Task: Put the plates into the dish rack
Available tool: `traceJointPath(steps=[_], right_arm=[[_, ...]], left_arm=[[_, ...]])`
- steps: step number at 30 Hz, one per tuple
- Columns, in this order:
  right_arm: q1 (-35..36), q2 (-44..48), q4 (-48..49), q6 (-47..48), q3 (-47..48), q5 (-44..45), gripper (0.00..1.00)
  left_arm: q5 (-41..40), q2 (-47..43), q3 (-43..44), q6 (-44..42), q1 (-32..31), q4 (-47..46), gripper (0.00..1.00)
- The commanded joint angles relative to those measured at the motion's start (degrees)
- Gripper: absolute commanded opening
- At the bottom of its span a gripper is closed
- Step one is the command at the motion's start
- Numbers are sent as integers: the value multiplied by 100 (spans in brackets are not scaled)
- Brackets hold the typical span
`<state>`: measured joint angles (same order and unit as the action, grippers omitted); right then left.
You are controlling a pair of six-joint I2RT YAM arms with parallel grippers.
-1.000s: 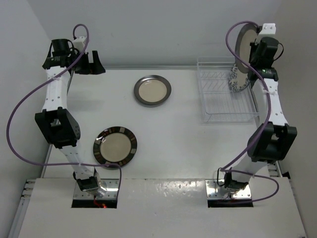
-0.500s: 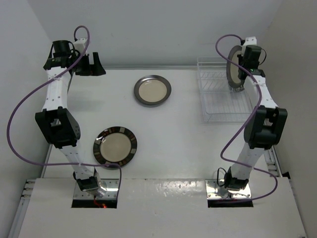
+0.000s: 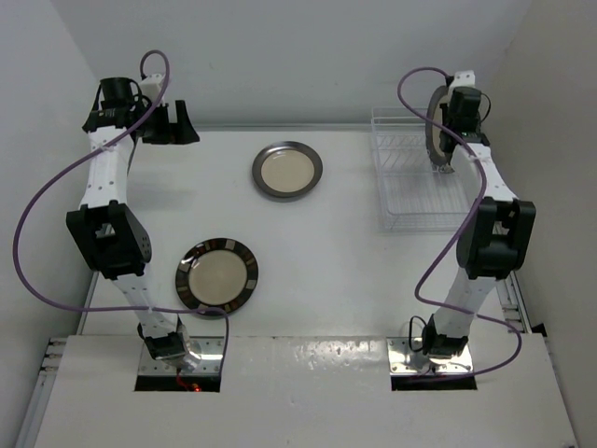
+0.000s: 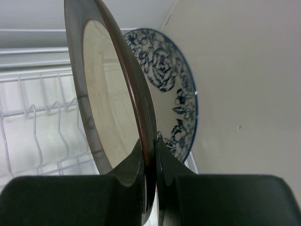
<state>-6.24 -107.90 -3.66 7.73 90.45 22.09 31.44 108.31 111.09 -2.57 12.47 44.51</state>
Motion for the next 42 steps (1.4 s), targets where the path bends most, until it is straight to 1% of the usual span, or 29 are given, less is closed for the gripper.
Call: traceJointPath(steps=[1,3,9,13,15,17,18,20,21,23,25,27,29,31,33,34,36,37,39,40,41,42], right_arm=[[158,76,1253,-86,-70,392,0],[193,85,1359,-148,-159,498,0],[246,93,1298,-526,-441,349,0],[246,49,1219,-614,-485,297,1],[255,49,1175,-650,-502,296,1],[255,84,1148,-580,-564,244,0],[255,137,1227,-510,-729,244,0],[342,268,1499,-360,-915,331,0],[386,295,1787,-20,-1246,384,0],[527,400,2280,176,-1433,559,0],[545,427,2256,81,-1619,621,0],[519,436,2212,-279,-1706,796,0],[519,427,2212,-394,-1759,823,4],[519,419,2168,-456,-1751,815,18],[527,436,2002,-509,-1681,824,41],[519,445,1957,-544,-1645,824,60],[519,541,1826,-553,-1566,832,71],[519,559,1790,-596,-1557,832,79],[519,699,1623,-667,-1461,876,86],[519,735,1553,-702,-1434,902,90],[519,883,1422,-720,-1408,894,100],[519,867,1316,-729,-1347,894,100]], left_arm=[[-67,-205,-26,-112,-16,-83,100],[-199,-205,-105,-112,-16,-83,100],[-507,-258,-737,-358,-16,-30,100],[-507,-258,-1238,-770,36,206,100],[-507,-258,-1484,-1227,36,514,100],[-621,-196,-1660,-1534,-25,768,100],[-787,-196,-1887,-1536,-25,770,100],[-868,-257,-2116,-1615,-25,656,100],[-946,-258,-2292,-1615,-25,594,100],[-947,-398,-2346,-1615,-25,541,100],[-947,-399,-2346,-1615,-25,480,100],[-947,-399,-2268,-1615,-25,479,100],[-947,-346,-2214,-1615,-25,479,100],[-885,-346,-2214,-1738,-78,479,100],[-885,-285,-2214,-1965,-78,593,100],[-885,-197,-2214,-2071,-139,672,100],[-885,-109,-2267,-2317,-201,857,100],[-824,-109,-2432,-2562,-262,979,100],[-737,14,-2574,-2905,-323,1129,100],[-666,14,-2636,-3394,-324,1391,100],[-526,84,-2741,-3678,-376,1533,100],[-455,85,-2802,-3968,-377,1665,100]])
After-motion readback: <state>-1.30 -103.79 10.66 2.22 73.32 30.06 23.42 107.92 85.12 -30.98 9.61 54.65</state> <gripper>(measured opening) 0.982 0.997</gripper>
